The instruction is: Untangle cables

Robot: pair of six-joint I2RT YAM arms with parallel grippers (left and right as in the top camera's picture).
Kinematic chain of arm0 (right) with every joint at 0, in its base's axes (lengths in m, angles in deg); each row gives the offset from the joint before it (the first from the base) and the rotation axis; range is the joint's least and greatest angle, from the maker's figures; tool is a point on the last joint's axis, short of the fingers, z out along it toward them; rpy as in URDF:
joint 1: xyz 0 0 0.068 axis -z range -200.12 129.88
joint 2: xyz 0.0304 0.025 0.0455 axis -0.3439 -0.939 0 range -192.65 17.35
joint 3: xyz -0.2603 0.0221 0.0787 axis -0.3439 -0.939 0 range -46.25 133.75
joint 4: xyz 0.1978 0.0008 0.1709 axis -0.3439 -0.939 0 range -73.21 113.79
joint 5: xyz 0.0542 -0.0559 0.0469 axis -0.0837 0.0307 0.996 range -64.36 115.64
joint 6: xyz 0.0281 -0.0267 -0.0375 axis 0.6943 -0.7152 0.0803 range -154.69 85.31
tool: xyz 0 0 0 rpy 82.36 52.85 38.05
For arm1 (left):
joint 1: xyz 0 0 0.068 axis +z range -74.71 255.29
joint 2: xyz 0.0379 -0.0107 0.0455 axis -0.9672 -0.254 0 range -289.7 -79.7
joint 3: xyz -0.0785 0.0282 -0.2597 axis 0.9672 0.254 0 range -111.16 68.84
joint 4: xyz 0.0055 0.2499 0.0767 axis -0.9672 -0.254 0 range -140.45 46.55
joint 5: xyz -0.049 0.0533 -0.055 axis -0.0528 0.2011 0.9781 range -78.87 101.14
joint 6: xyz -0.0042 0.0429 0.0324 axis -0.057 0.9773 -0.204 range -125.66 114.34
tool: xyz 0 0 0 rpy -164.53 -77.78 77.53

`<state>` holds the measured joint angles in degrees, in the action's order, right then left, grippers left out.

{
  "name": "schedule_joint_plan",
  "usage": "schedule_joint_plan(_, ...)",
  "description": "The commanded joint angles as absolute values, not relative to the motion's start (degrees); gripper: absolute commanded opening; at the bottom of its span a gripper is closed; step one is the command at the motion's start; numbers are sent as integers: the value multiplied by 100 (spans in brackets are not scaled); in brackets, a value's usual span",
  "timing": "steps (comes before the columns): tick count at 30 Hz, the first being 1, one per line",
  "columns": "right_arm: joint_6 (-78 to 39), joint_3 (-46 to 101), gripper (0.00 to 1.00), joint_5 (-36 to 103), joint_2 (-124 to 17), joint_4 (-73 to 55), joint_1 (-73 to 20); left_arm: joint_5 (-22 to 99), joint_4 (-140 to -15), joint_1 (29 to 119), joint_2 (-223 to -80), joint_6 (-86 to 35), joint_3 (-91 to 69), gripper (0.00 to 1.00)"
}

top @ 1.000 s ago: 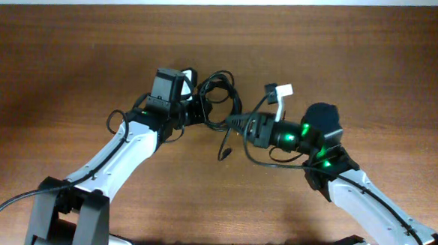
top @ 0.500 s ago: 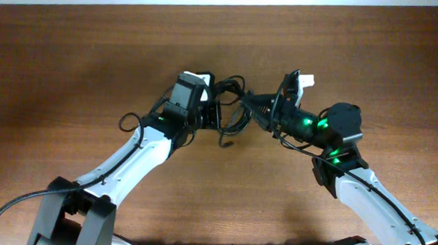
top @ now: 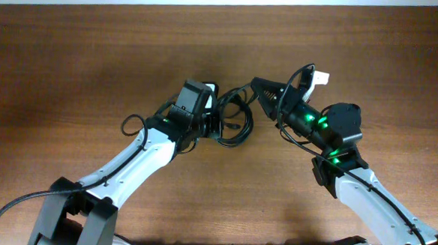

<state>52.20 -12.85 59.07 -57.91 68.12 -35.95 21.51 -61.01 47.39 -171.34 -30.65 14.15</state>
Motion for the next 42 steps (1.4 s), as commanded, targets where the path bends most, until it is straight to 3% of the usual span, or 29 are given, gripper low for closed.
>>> schedule_joint_plan(1, 3878, -1217, 4, 5389, -5701, 6766, -3536, 2813, -6204, 4732, -17162, -2851, 1428, 0)
schedule_joint_plan(5, 2022, -1217, 4, 5396, -5701, 5940, -3549, 2968, -6226, 4835, -17162, -3091, 1428, 0)
schedule_joint_plan(12, 989, -1217, 4, 5365, -5701, 4793, -3552, 3416, -6222, 5303, -17162, -3651, 1428, 0)
schedule_joint_plan(20, 451, -1217, 4, 5160, -5706, 4026, -3952, 4126, -5594, 5123, -17162, -4237, 1426, 0)
schedule_joint_plan(30, 453, -1217, 4, 4561, -6029, 3741, -4441, 5648, -4351, 4618, -17162, -3629, 1426, 0)
schedule_joint_plan(42, 455, -1217, 4, 3868, -6049, 3564, -4441, 5698, -4976, 5252, -17162, -3297, 1426, 0)
